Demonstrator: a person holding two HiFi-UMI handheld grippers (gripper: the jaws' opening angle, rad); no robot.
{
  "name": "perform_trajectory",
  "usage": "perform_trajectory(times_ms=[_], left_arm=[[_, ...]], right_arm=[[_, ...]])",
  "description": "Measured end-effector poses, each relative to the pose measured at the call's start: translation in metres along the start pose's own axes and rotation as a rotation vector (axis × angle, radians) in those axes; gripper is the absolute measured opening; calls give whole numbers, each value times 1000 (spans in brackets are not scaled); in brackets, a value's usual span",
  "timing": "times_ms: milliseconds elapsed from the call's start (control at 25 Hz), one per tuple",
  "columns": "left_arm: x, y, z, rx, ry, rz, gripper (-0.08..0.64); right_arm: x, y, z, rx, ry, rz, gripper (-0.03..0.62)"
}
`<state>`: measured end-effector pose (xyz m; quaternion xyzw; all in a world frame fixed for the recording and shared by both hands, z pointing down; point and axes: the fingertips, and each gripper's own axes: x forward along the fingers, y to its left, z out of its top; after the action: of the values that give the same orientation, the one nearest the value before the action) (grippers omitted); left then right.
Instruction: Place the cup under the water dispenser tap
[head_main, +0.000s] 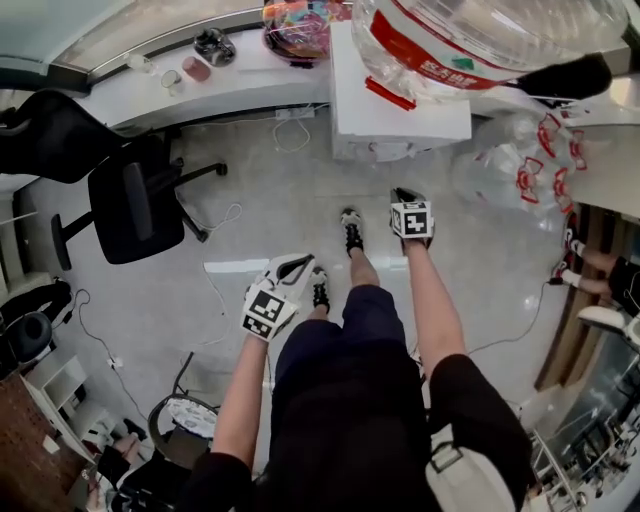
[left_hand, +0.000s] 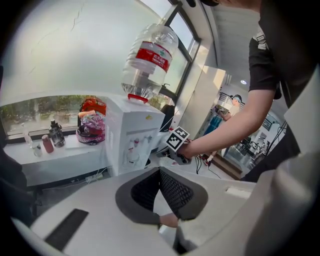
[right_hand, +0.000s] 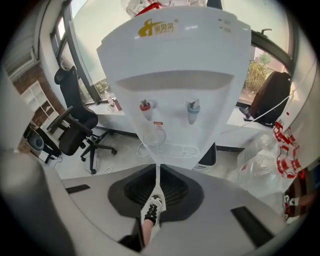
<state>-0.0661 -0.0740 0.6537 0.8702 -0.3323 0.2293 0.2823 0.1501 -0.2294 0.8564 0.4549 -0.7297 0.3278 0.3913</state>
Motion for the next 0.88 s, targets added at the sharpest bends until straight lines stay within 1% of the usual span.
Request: perform_trajectory(times_ms=[80, 160, 240, 360, 480, 600, 760, 880], left_arm=[[-3, -2, 3, 6, -1, -8, -2], [-7, -8, 5, 10, 2, -16, -2], [-9, -15, 8, 16, 2, -23, -2], [-11, -21, 13, 32, -1, -40, -2], [-11, -29, 16, 47, 2, -69, -2], [-10, -38, 19, 76, 6, -99, -2], [-12, -46, 30, 119, -3, -124, -2], [-14, -54, 37, 123, -26, -138, -2]], right_arm=[[-12, 7, 1, 13, -14, 29, 7], [-27, 18, 0, 9, -25, 67, 2], [-44, 29, -1, -22, -27, 100, 2], [-69, 47, -2, -92, -43, 140, 0], [-96, 56, -3, -140, -61, 156, 0], [-124, 62, 0, -172, -98, 152, -2], [-150, 71, -14, -147, -105, 162, -3], [-176, 81, -16, -153, -136, 168, -3]])
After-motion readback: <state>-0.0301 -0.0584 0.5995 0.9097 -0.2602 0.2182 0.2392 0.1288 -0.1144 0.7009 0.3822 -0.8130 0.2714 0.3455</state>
